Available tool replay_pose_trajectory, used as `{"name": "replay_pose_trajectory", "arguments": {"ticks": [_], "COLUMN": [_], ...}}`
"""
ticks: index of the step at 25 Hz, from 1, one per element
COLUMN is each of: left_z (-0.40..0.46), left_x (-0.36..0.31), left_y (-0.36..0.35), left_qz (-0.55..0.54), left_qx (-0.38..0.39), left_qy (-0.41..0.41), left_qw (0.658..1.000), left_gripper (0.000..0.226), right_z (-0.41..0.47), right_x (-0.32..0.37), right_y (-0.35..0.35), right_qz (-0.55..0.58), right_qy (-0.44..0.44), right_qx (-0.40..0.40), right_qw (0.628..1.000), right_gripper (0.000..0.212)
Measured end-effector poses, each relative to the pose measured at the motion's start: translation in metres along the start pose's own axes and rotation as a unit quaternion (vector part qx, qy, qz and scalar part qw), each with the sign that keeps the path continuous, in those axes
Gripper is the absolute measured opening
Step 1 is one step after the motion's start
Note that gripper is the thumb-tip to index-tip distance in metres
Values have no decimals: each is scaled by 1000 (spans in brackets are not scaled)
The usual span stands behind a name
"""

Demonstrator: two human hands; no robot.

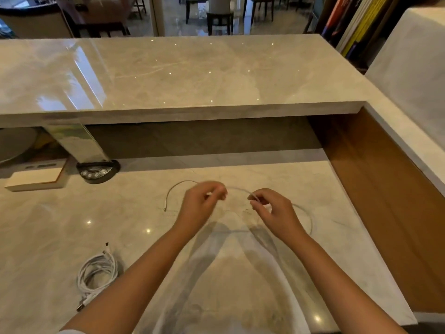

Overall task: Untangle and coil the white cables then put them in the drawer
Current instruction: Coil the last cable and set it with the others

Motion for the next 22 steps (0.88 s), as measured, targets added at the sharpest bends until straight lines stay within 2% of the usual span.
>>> {"name": "replay_pose_trajectory", "arguments": {"ticks": [2,4,6,7,10,12,14,16,18,19,20,22], "left_z": [26,47,58,61,64,66,68,69,70,69,68,63], "left_x": [-6,-11,-10,-11,-18,-20,-19,-16,-13,-11,-10,-5], "left_y": [19,34,40,41,40,42,47,51,53,53,53,49], "left_qz": [-56,-104,-108,-104,-125,-141,-143,-144,-152,-160,-172,-203], "left_qx": [-78,-133,-147,-135,-113,-118,-124,-136,-150,-153,-150,-130], "left_qy": [43,72,78,75,74,76,76,82,90,99,110,142], "left_qw": [994,983,980,983,983,980,979,977,973,970,967,960], "left_gripper": [20,22,23,24,26,27,27,27,27,26,26,26], "right_z": [11,15,15,14,5,-14,-35,-47,-51,-52,-54,-53], "right_x": [2,1,-2,-4,-34,-61,-80,-86,-85,-81,-74,-44], "right_y": [16,24,22,18,-8,-27,-35,-36,-35,-34,-34,-26], "right_qz": [38,14,22,18,-113,-225,-274,-265,-272,-261,-225,-71], "right_qy": [-68,-110,-129,-134,-136,-80,1,55,83,81,65,9], "right_qx": [39,104,126,127,190,214,145,79,57,57,57,19], "right_qw": [996,988,983,983,966,947,951,959,957,960,971,997], "right_gripper": [11,11,9,16,42,41,37,26,17,20,23,16]}}
Point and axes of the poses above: each hand's wrist, its own z-axis towards the middle knuckle, its own y-axis out of the back of the hand, x = y × z, the point moved 1 cm from there along z, towards the middle knuckle, and after that the axes turned 15 degrees about -y, right-handed, at the moved point
